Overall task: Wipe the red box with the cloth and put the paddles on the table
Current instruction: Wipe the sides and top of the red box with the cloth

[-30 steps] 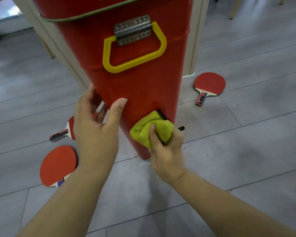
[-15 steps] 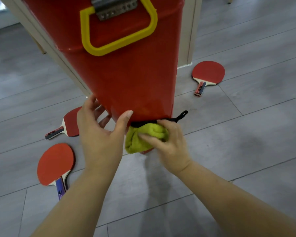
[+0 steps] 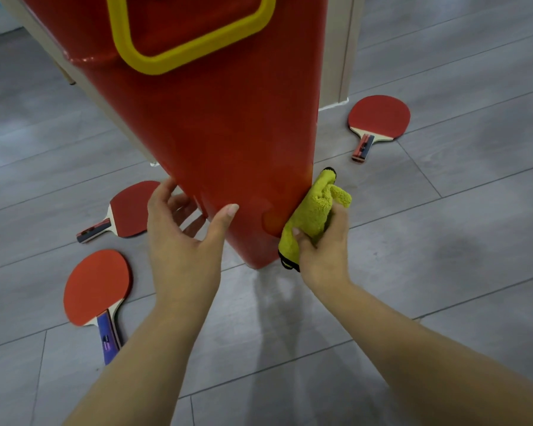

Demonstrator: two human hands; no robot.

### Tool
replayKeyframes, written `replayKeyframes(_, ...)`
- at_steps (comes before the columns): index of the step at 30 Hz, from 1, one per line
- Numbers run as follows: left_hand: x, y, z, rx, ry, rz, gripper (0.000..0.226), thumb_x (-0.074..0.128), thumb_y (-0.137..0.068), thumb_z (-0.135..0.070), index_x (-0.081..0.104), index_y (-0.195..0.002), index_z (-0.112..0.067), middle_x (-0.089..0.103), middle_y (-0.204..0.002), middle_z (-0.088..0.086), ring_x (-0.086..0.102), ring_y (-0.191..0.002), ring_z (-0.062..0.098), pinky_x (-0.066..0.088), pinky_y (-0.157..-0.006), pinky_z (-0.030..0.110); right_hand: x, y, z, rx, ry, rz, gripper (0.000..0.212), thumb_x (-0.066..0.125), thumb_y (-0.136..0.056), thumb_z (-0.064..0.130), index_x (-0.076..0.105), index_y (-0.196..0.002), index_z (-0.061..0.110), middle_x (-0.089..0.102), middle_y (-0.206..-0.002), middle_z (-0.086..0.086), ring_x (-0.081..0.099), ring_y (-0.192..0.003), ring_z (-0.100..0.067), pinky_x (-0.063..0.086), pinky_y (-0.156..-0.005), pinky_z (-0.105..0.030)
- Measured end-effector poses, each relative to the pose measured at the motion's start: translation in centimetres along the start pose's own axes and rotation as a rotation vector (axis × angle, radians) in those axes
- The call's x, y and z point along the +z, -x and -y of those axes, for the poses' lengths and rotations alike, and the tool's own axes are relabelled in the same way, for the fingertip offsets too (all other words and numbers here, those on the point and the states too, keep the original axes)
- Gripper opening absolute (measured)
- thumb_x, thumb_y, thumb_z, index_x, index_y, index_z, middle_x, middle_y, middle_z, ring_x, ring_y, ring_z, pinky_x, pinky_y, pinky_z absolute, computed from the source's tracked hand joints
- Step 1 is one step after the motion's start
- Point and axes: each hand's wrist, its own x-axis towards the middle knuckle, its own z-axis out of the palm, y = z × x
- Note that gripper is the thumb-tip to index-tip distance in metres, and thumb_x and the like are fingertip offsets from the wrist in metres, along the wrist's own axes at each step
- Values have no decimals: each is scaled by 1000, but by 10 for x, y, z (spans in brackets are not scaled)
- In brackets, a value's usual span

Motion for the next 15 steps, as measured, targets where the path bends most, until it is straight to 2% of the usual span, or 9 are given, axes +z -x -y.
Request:
replayKeyframes(3,1,-1,0,-5,-7,-11,70,73,-72,-43,36,-131,-36,53,-123,-10,53,-108,-6,45,-76,0,3,14,6,22,-30,2,61,69,-77,3,42,-131,12,39,-124,-6,41,-117,-26,40,-100,-50)
replayKeyframes(5,1,-1,1,-8,-3,-16,70,74,-72,-41,36,-130,-35,54,-123,-9,54,-107,-5,43,-75,-2,9,26,9,-33,-5,52,59,69,-77,2,44,-129,12,37,-126,-13,41,-117,-28,41,-100,-47)
replayKeyframes(8,2,0,2,0,-17,-20,69,74,-72,-42,36,-130,-35,54,-123,-9,55,-108,-2,45,-78,2,23,43,8,-307,77,101,60,64,-75,4,40,-126,25,35,-122,-8,46,-107,-36,47,-90,-44)
replayKeyframes(11,3,-1,7,-19,-26,-7,67,73,-71,-45,39,-128,-33,54,-123,-11,56,-107,-2,47,-76,5,32,43,-3,-561,265,70,43,59,-81,9,49,-118,29,40,-112,-7,44,-97,-31,53,-69,-41)
replayKeyframes(15,5,2,15,-74,-28,52,58,72,-73,-39,44,-122,-27,57,-115,-13,54,-97,-12,40,-65,-5,33,34,-21,-887,431,42,28,59,-89,15,55,-107,35,47,-105,-4,48,-87,-29,49,-68,-40)
